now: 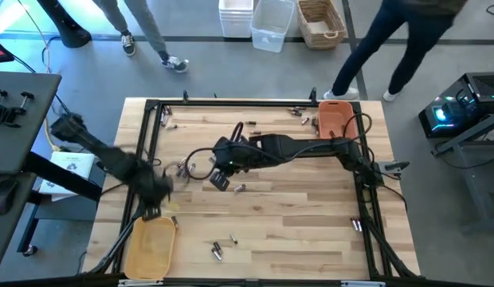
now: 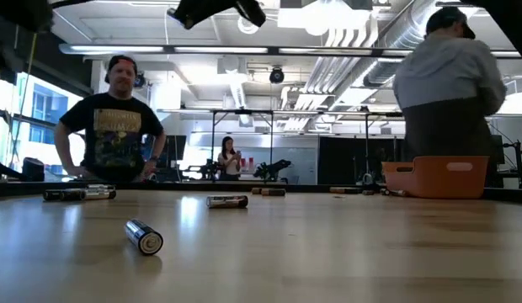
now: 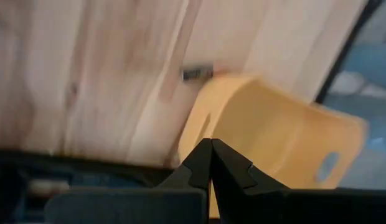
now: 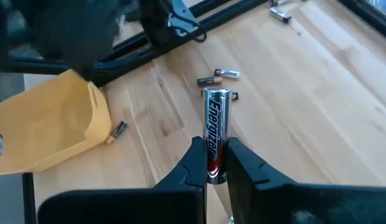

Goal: Sort batteries
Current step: Put the silver battery into the yellow bin

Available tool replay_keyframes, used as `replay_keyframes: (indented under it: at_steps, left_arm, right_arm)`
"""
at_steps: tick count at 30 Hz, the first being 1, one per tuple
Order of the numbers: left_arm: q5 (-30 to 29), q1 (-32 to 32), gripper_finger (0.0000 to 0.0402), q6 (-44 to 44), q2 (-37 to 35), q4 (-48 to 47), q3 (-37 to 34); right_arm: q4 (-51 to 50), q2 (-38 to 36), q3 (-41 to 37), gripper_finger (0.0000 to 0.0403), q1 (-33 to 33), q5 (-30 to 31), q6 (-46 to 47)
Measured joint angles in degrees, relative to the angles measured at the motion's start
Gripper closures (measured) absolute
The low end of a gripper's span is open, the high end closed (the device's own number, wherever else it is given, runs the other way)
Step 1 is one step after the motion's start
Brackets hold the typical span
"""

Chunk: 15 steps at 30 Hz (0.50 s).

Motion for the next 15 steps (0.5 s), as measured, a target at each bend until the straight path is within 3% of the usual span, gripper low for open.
replay_keyframes:
  at_steps: [3,7,15]
  left_arm:
    - [-0.2,-7.5,0.0401,-8.5,4.2,0.5,0.8]
    - [-1.8,-15.1,0.0401,-18.0,7.6,11.2,0.6]
    - [-1.8,-16.5,0.0401,-21.0,19.3,18.5,-0.7]
  right_arm:
    - [-1.6,-0.3,0.0,0.0388,-0.1,0.2,-1.0]
    - [-3.0,-0.2,0.0,0.0388,-0.1,0.2,-2.4]
    - [-3.0,-0.2,0.0,0.0388,-0.3,-0.4,-3.6]
